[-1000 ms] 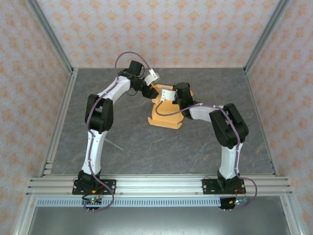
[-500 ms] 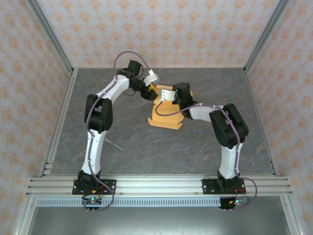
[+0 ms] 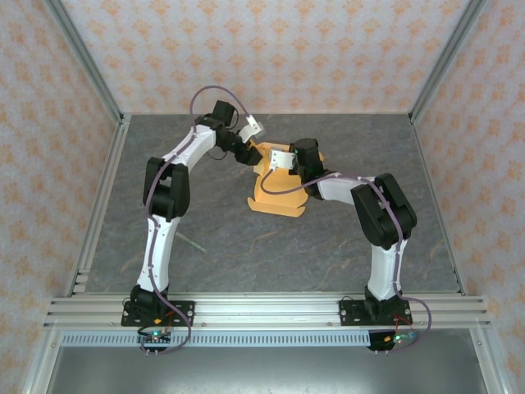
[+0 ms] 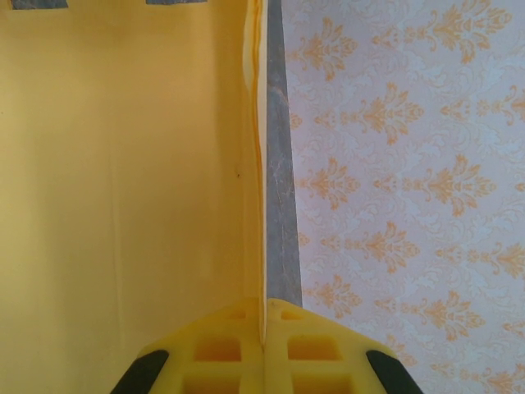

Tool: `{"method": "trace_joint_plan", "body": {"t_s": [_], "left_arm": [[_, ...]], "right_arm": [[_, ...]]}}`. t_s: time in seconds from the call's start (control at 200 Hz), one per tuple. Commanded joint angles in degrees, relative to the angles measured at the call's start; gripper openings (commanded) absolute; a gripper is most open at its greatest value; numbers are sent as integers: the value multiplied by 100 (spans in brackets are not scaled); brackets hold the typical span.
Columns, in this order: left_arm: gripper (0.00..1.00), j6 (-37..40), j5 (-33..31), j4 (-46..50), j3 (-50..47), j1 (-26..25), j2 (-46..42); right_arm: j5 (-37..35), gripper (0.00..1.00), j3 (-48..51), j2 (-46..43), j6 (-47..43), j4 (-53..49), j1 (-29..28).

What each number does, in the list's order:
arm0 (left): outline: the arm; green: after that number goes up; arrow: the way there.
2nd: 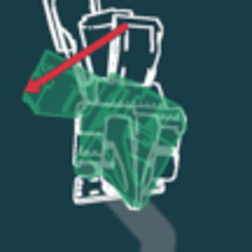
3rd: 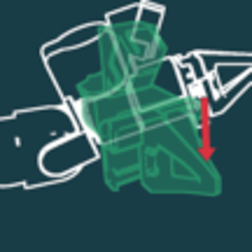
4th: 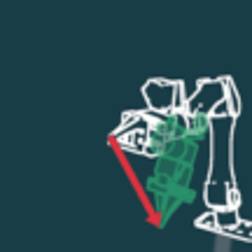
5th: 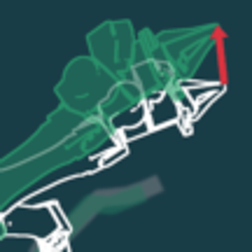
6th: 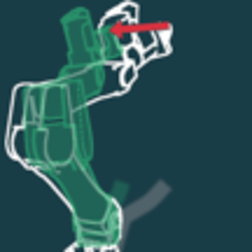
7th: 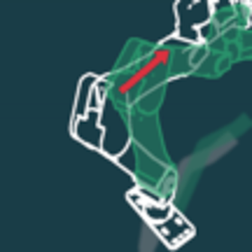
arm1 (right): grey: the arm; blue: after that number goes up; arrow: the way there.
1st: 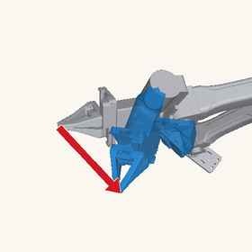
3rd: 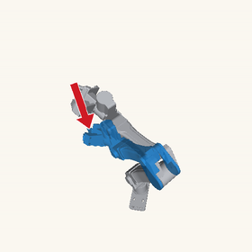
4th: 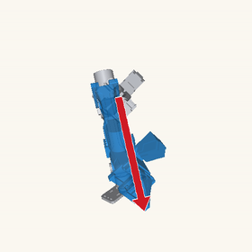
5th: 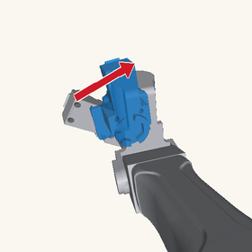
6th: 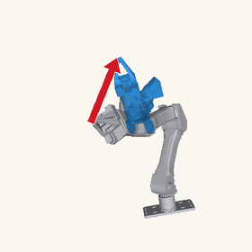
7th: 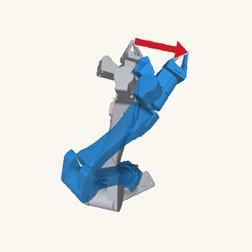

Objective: Fold the paper box

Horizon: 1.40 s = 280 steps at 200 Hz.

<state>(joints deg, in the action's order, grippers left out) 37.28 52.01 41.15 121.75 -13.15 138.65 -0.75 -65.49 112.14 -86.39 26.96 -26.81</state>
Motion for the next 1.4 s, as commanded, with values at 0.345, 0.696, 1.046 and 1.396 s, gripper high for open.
{"method": "trace_joint_plan", "body": {"t_s": [0.345, 0.696, 1.046, 1.396], "left_arm": [[35, -861, -862, -318, 331, -177, 163], [49, -856, -632, -415, -80, -180, -162], [56, -619, -124, 165, 108, -22, -206], [61, -909, 42, -77, -228, -50, -332]], "right_arm": [[232, 0, -113, -70, 114, -139, -44], [120, 0, -155, -70, 74, -165, -62], [75, 0, -227, -39, 60, -218, -66], [23, 0, -288, -70, 142, -261, -74]]}}
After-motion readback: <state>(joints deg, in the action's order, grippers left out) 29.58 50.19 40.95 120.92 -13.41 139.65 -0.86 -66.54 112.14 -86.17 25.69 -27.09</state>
